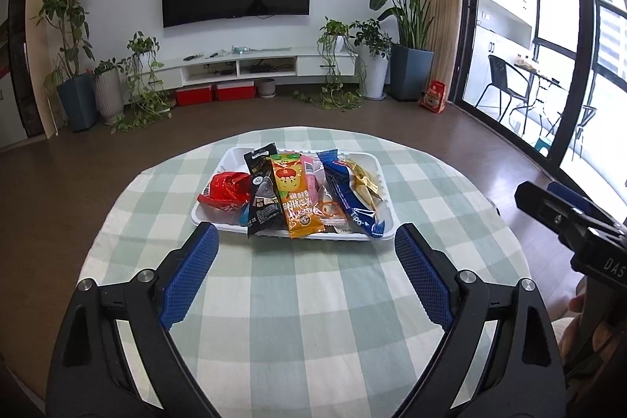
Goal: Organize snacks
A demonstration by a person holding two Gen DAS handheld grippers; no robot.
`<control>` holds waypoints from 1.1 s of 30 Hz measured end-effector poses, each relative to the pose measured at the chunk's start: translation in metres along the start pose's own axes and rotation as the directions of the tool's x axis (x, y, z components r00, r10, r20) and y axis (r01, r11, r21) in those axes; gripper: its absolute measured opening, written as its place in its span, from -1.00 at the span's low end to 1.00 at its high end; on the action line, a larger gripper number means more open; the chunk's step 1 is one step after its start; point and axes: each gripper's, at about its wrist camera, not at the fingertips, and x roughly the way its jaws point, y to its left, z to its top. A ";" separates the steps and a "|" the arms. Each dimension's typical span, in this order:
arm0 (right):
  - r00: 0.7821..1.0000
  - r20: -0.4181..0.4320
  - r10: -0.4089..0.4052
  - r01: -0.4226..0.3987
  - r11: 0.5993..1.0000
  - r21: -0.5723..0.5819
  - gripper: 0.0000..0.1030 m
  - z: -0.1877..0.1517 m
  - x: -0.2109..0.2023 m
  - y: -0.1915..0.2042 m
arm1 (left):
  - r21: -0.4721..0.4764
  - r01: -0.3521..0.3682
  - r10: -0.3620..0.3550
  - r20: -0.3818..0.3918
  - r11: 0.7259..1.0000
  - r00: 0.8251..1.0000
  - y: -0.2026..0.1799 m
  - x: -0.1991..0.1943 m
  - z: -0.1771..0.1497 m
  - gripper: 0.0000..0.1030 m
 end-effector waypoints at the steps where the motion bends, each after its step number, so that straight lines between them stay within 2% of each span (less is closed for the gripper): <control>1: 1.000 0.011 -0.003 0.003 1.000 -0.001 1.00 -0.001 -0.006 0.000 | 0.009 -0.005 0.005 0.009 1.000 1.000 -0.004 -0.007 -0.002 0.78; 5: 0.999 0.040 -0.035 0.036 0.999 -0.018 1.00 -0.008 -0.022 0.000 | 0.034 -0.017 0.016 0.032 0.999 0.999 -0.013 -0.025 -0.007 0.78; 14: 0.998 0.049 -0.037 0.038 0.999 -0.017 1.00 -0.023 -0.042 -0.001 | 0.041 -0.041 0.038 0.075 0.998 0.996 -0.017 -0.060 -0.014 0.78; 33: 0.996 0.083 -0.033 0.034 0.999 -0.020 1.00 -0.032 -0.066 0.004 | 0.038 -0.054 0.050 0.099 0.998 0.994 -0.015 -0.084 -0.018 0.78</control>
